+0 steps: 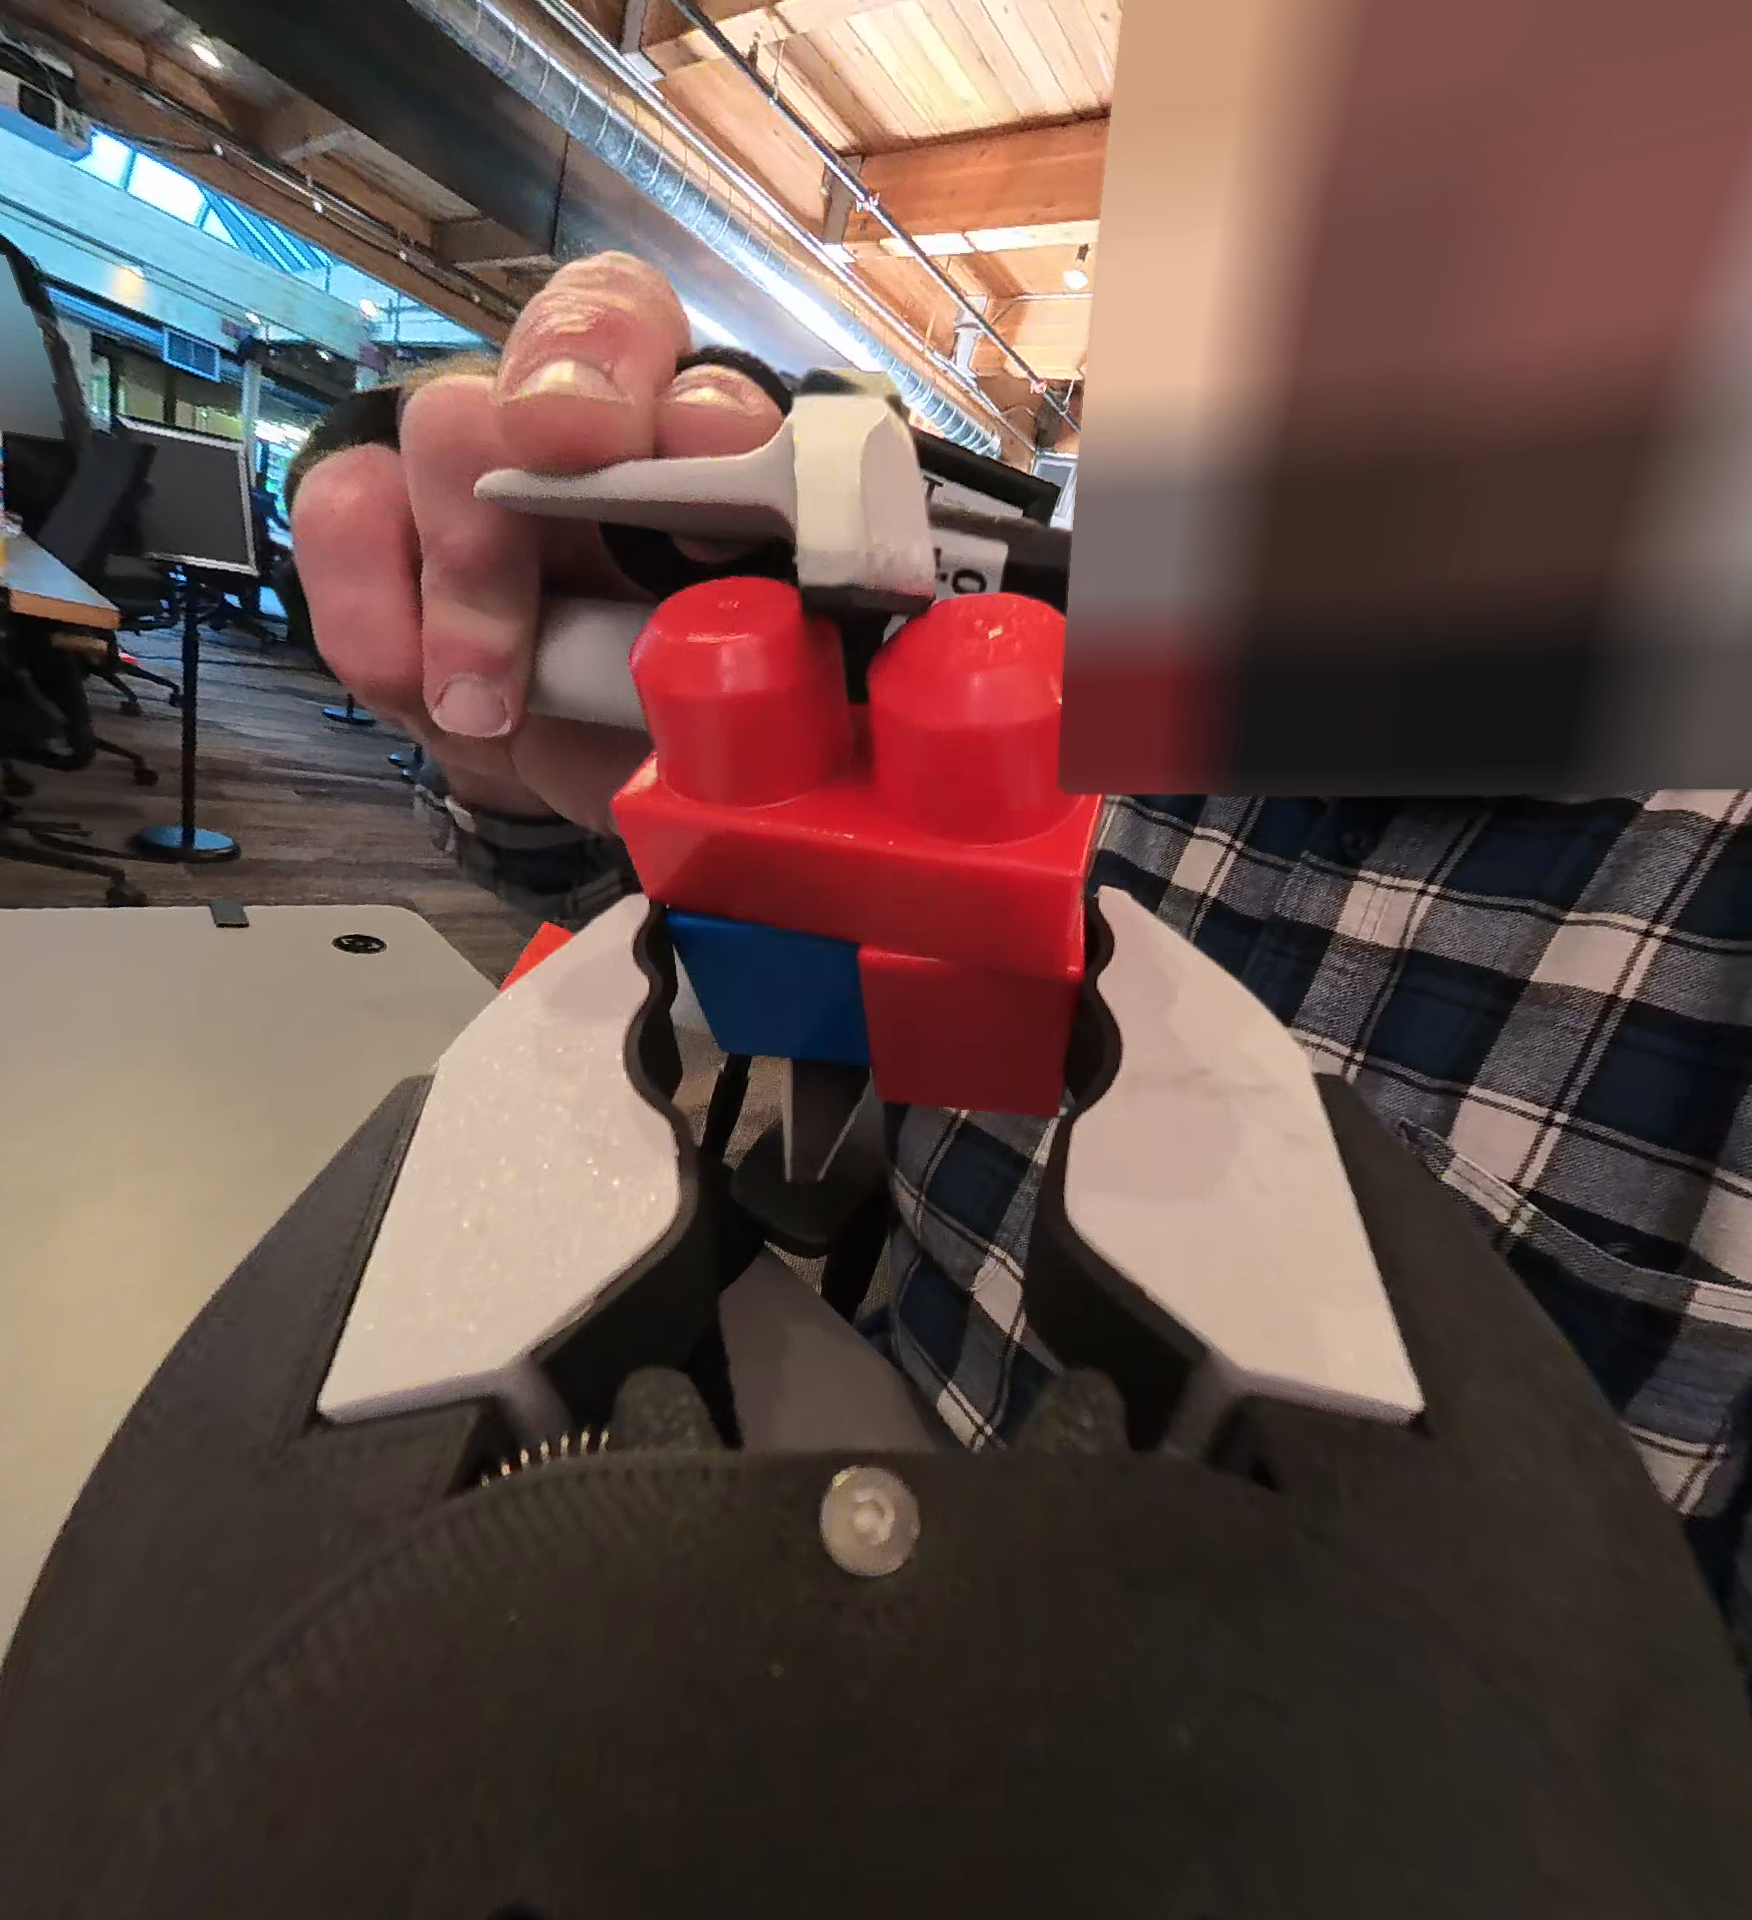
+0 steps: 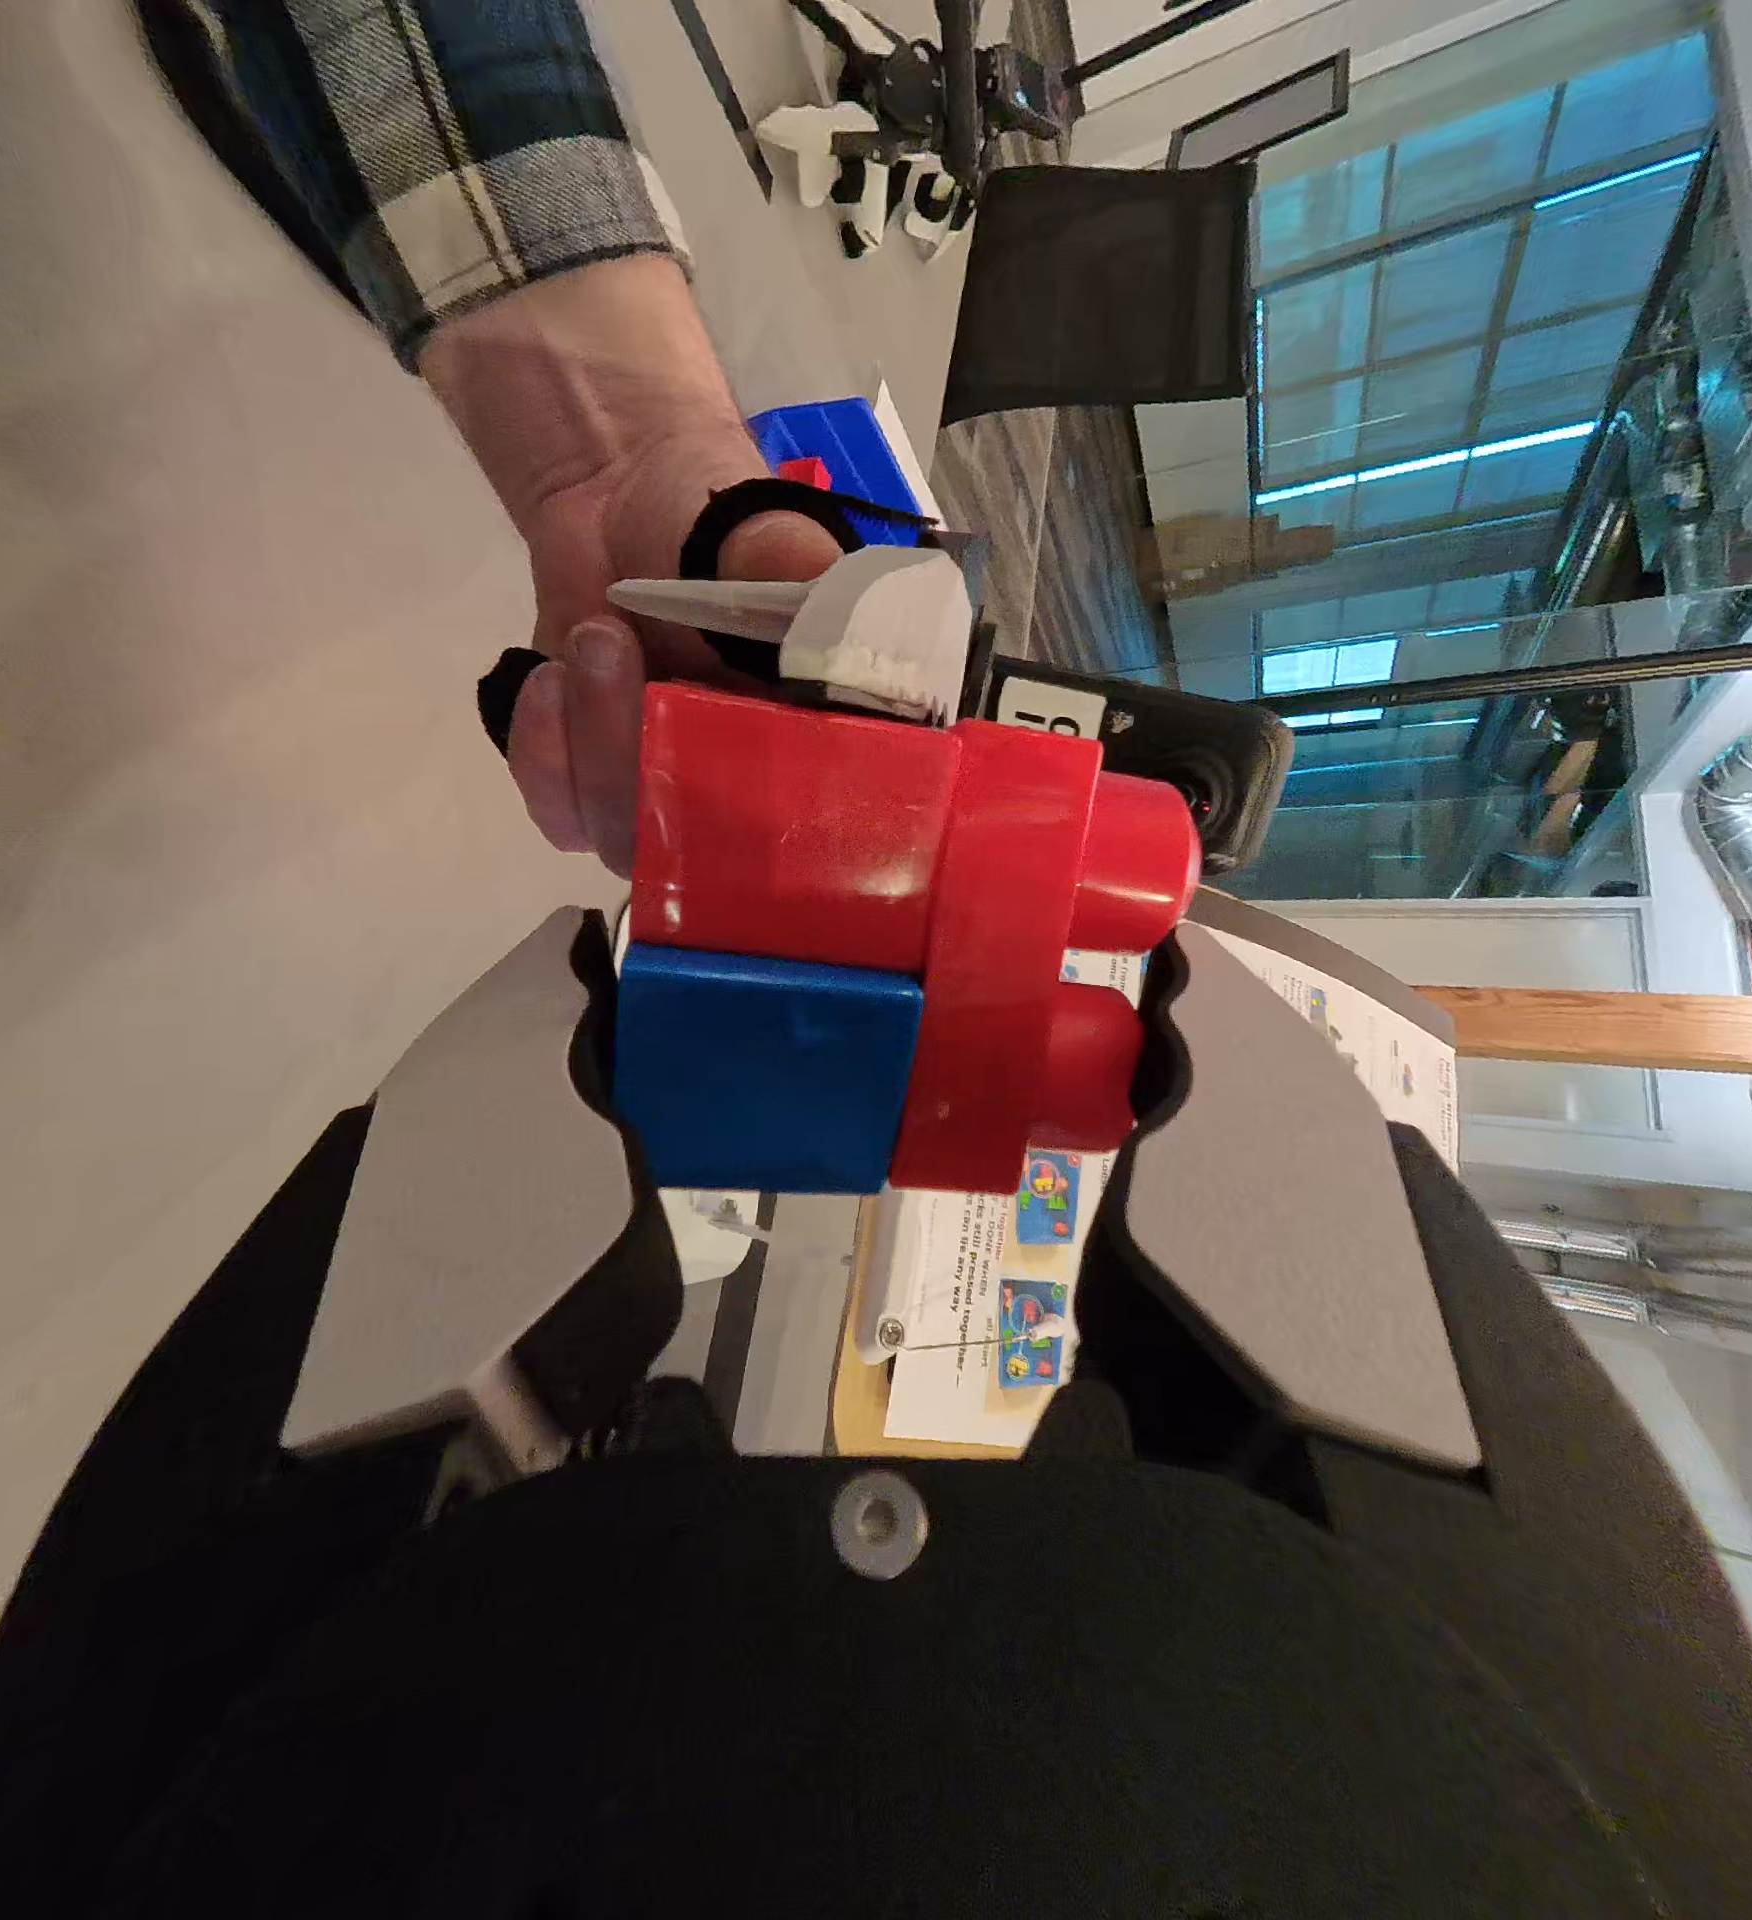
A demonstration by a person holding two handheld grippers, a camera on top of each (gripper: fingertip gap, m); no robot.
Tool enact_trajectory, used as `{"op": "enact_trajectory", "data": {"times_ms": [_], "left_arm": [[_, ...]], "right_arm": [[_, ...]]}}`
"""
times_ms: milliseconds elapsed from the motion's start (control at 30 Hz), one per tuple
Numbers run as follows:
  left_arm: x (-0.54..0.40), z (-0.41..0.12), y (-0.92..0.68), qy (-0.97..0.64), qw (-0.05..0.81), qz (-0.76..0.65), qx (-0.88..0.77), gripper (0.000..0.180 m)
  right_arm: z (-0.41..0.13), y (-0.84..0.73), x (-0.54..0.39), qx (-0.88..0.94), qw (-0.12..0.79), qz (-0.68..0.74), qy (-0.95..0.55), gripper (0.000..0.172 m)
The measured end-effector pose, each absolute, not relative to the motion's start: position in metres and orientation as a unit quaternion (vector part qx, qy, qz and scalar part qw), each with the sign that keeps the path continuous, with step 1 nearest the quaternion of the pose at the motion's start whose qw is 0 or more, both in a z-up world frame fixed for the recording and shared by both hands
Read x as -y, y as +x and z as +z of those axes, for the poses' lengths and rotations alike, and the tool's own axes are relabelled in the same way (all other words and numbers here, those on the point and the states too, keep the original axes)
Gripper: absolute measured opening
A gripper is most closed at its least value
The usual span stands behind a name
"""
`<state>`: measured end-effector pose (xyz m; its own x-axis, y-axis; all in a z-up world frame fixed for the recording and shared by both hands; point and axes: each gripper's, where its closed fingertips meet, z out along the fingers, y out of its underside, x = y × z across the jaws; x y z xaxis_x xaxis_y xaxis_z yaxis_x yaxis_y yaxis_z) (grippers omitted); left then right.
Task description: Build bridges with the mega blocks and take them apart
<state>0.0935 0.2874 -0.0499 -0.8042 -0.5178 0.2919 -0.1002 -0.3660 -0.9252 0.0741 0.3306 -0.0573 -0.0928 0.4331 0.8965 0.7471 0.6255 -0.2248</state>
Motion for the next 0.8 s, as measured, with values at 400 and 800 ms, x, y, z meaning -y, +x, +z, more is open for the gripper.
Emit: {"op": "enact_trajectory", "data": {"times_ms": [400, 800], "left_arm": [[-0.296, -0.048, 0.1, -0.291, 0.144, -0.778, -0.538, 0.072], [-0.296, -0.057, 0.112, -0.329, 0.121, -0.763, -0.542, 0.072]], "right_arm": [[-0.068, 0.072, -0.348, 0.719, 0.515, -0.191, -0.425, 0.129], [-0.068, 0.075, -0.353, 0.705, 0.525, -0.176, -0.443, 0.104]]}}
